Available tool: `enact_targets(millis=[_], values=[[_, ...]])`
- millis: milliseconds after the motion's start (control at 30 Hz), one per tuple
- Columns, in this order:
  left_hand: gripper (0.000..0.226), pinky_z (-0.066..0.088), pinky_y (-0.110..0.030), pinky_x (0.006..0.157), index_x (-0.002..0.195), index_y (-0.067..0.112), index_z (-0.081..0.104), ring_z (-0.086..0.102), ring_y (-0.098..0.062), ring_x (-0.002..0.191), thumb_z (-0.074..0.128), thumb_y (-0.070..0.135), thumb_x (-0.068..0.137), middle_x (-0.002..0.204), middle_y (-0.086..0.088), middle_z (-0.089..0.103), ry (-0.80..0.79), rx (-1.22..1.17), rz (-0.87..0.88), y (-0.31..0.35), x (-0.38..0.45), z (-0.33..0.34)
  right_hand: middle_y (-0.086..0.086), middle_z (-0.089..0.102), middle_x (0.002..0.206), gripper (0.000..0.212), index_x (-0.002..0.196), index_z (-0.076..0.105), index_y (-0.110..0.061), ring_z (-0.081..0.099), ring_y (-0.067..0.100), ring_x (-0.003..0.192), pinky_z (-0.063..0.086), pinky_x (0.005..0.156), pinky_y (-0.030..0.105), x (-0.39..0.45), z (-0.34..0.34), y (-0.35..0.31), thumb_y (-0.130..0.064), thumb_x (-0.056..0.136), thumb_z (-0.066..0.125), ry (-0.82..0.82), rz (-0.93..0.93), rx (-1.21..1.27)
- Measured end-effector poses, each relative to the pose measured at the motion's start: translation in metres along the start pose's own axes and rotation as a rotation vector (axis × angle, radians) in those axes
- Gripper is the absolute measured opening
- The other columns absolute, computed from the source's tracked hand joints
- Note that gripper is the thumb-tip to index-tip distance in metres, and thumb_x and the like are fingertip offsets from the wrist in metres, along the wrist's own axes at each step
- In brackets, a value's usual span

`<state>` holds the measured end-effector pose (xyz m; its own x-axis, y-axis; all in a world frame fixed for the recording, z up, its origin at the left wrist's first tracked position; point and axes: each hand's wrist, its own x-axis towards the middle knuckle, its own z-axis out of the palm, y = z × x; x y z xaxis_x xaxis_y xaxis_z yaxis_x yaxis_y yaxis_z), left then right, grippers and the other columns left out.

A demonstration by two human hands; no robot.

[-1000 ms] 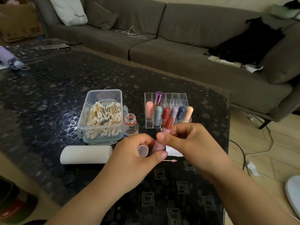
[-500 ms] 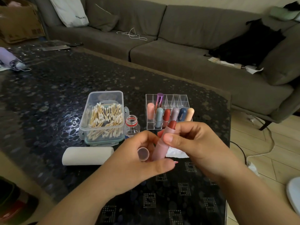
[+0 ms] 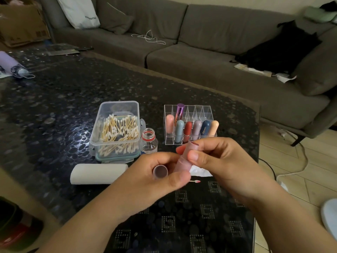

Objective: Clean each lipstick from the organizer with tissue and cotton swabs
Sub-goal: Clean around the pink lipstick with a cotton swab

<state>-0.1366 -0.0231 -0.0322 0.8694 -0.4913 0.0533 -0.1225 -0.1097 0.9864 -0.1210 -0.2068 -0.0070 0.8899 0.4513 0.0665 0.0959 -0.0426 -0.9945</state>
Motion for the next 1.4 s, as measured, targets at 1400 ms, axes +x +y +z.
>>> enact_targets(millis=[1400], values=[[0.012, 0.051, -0.020, 0.061, 0.092, 0.010, 0.064, 0.056, -0.009, 0.064, 0.053, 0.010, 0.089, 0.063, 0.003, 0.060, 0.530, -0.473, -0.057, -0.008, 0.012, -0.002, -0.020, 0.061, 0.067, 0.010, 0.097, 0.060, -0.029, 0.055, -0.003, 0.048, 0.042, 0.048, 0.012, -0.005, 0.014, -0.005, -0.029, 0.087, 0.060, 0.094, 0.147, -0.442]])
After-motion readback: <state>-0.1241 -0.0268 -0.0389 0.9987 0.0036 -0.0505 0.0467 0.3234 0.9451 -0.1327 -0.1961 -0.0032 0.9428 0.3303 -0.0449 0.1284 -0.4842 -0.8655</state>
